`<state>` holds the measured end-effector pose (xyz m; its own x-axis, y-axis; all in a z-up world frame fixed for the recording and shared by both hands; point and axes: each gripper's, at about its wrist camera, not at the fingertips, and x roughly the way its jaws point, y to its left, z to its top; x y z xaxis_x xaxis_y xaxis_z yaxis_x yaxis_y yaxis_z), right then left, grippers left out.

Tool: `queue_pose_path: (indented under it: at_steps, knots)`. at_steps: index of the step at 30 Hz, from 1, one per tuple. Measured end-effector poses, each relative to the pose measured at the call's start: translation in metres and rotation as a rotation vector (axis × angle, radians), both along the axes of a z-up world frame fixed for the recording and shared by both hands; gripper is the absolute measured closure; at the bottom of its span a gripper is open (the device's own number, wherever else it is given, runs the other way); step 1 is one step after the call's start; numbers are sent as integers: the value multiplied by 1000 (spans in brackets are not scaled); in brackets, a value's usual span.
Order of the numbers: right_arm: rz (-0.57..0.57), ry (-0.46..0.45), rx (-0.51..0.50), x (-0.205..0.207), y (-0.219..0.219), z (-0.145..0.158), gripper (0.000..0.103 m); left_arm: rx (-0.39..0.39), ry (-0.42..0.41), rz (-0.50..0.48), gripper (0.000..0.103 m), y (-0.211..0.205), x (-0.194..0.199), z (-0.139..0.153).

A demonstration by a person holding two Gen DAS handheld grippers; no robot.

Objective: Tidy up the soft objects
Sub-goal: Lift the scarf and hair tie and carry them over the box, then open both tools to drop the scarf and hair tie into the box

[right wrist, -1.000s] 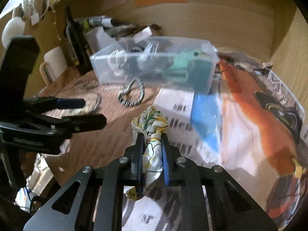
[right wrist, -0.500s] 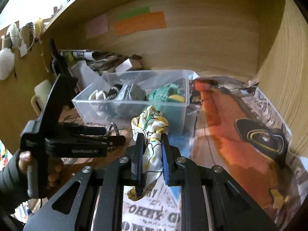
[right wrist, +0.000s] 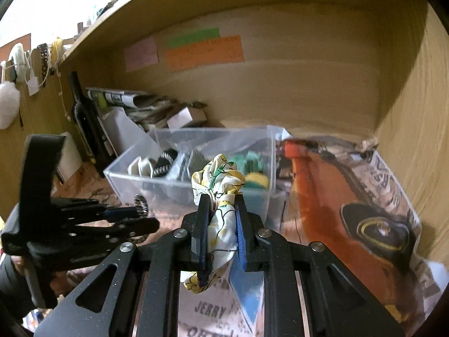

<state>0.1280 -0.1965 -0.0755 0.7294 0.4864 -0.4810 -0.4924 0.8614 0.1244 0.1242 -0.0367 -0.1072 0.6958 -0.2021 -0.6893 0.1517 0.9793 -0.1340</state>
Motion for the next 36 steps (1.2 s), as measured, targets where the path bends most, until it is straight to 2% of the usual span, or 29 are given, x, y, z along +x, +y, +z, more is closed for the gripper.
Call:
queue_pose_path:
  at_steps: [5, 8, 13, 19, 25, 27, 29, 32, 36]
  knots:
    - [6, -51, 14, 8, 7, 18, 88, -3, -101, 22, 73, 11, -8, 37]
    - [9, -72, 15, 16, 12, 25, 88, 5, -143, 46, 73, 12, 2, 53]
    - [15, -79, 8, 36, 25, 31, 88, -6, -157, 76, 73, 24, 24, 62]
    - [29, -50, -17, 61, 45, 24, 88, 24, -129, 104, 73, 30, 55, 52]
    - [41, 23, -65, 87, 65, -1, 85, 64, -75, 115, 72, 32, 82, 27]
    - [37, 45, -82, 94, 68, -10, 85, 68, -56, 120, 69, 35, 90, 18]
    - [40, 75, -93, 100, 68, -18, 84, 64, -43, 124, 59, 37, 96, 11]
    - [42, 120, -105, 108, 68, -27, 78, 59, -39, 120, 50, 38, 99, 5]
    - [37, 135, -128, 110, 68, -31, 64, 51, -47, 111, 42, 38, 96, 5]
